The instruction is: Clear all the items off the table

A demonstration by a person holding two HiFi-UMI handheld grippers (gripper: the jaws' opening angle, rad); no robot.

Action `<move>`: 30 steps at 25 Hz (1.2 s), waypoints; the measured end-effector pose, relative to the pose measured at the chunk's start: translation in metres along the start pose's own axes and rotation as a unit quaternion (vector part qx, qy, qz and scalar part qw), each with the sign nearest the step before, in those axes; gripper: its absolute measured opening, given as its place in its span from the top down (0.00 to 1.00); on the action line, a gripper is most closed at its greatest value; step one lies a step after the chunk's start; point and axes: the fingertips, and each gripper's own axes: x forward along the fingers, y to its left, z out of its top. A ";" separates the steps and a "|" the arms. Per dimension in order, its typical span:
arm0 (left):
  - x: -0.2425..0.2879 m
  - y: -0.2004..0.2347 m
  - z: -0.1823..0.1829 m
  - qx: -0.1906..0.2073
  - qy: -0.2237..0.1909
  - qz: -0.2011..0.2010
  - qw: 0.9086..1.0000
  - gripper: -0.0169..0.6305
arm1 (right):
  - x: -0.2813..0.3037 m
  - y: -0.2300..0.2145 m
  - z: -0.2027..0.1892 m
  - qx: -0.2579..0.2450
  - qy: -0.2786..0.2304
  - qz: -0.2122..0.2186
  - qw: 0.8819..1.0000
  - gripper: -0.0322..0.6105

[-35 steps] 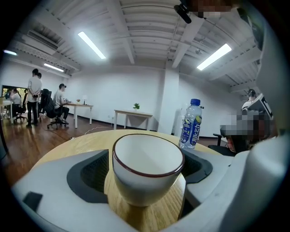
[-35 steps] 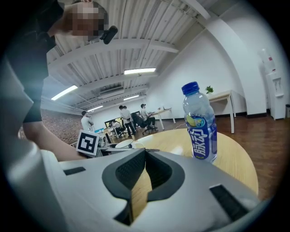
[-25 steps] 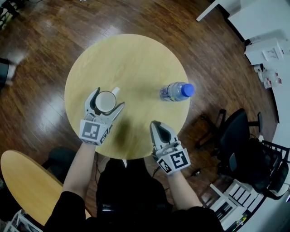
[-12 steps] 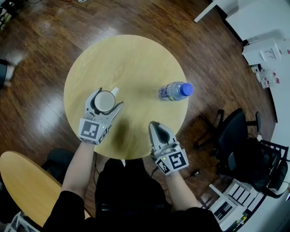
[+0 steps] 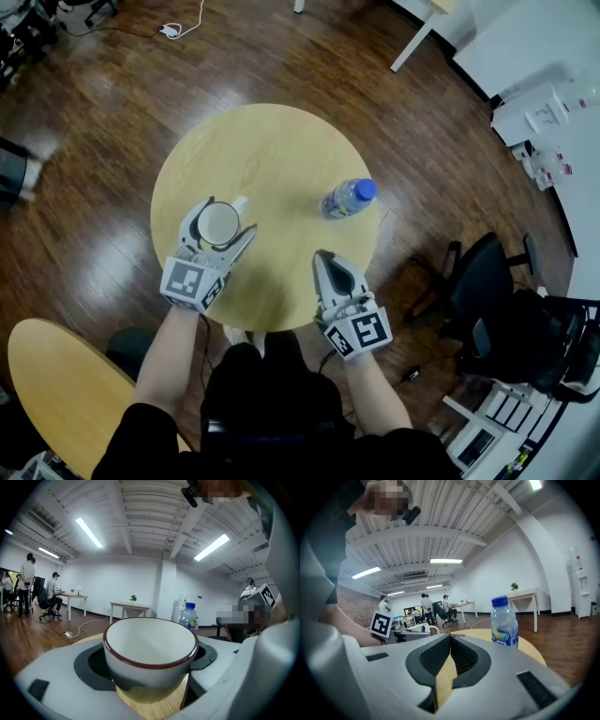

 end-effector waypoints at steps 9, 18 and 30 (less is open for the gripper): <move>-0.042 -0.014 0.102 0.008 -0.052 -0.004 0.999 0.33 | -0.003 0.015 0.109 -0.046 -0.084 0.015 0.995 0.94; -0.097 0.002 0.159 0.010 -0.100 0.053 0.994 0.33 | 0.038 0.075 0.167 -0.086 -0.129 0.123 0.980 0.94; -0.230 0.032 0.163 0.010 -0.135 0.223 0.966 0.33 | 0.102 0.198 0.165 -0.106 -0.110 0.321 0.935 0.94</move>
